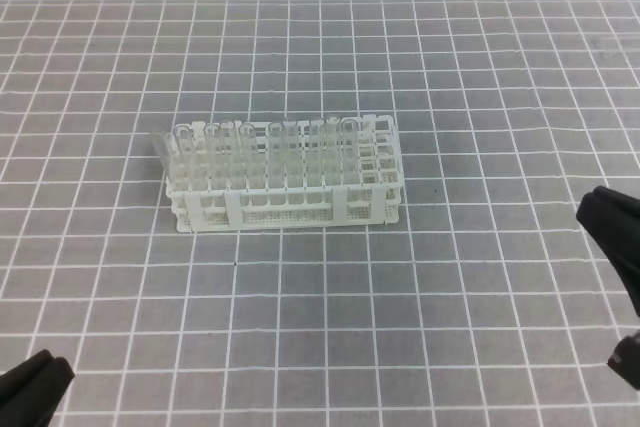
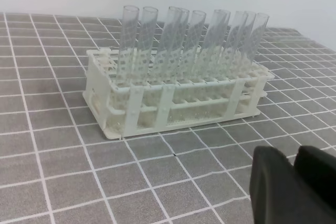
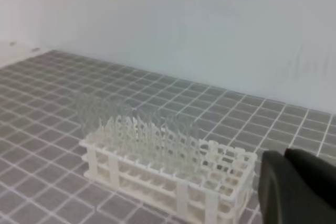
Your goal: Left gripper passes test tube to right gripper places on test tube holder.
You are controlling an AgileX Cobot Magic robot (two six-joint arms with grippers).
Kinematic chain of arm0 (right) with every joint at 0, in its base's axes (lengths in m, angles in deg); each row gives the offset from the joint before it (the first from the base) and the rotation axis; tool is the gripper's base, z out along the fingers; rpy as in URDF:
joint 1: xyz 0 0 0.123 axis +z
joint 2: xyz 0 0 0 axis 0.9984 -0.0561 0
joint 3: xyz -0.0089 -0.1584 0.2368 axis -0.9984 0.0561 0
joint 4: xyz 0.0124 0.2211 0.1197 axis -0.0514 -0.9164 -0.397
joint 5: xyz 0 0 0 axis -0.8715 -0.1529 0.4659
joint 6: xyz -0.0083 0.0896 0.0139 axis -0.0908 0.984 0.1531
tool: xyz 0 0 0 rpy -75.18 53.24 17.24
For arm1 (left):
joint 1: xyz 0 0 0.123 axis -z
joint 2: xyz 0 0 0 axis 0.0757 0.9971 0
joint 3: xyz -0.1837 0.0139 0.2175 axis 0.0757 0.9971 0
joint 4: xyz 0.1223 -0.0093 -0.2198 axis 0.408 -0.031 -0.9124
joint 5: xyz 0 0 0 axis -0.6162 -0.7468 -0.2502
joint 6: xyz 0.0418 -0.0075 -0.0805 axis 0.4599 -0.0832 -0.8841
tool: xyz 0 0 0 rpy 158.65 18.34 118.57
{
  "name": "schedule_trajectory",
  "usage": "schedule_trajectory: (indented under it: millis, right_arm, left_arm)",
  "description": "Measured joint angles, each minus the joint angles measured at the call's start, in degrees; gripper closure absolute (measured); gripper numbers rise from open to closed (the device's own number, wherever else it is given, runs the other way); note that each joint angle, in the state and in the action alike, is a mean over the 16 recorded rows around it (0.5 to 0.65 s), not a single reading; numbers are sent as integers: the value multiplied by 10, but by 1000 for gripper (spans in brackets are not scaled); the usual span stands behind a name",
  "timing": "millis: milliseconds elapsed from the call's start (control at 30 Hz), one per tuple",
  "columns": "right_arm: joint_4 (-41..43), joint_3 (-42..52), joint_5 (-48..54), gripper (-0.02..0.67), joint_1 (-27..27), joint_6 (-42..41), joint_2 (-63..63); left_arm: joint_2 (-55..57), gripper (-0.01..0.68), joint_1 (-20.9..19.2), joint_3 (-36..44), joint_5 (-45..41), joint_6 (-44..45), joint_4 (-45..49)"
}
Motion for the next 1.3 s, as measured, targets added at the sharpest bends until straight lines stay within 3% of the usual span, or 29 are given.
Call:
schedule_trajectory:
  millis: [200, 467, 700, 1300]
  right_arm:
    - [-1, 10, 74, 650, -46, -6, 51]
    - [-1, 71, 168, 650, -172, -8, 195]
    - [0, 143, 190, 650, -259, -8, 314]
    - [-1, 215, 174, 650, -282, -5, 375]
  left_arm:
    - [0, 666, 0, -1, 0, 0, 0]
    - [-1, 666, 0, -2, -2, 0, -1]
    - [0, 666, 0, -2, -6, 0, -1]
    - [1, 666, 0, 0, -18, 0, 0]
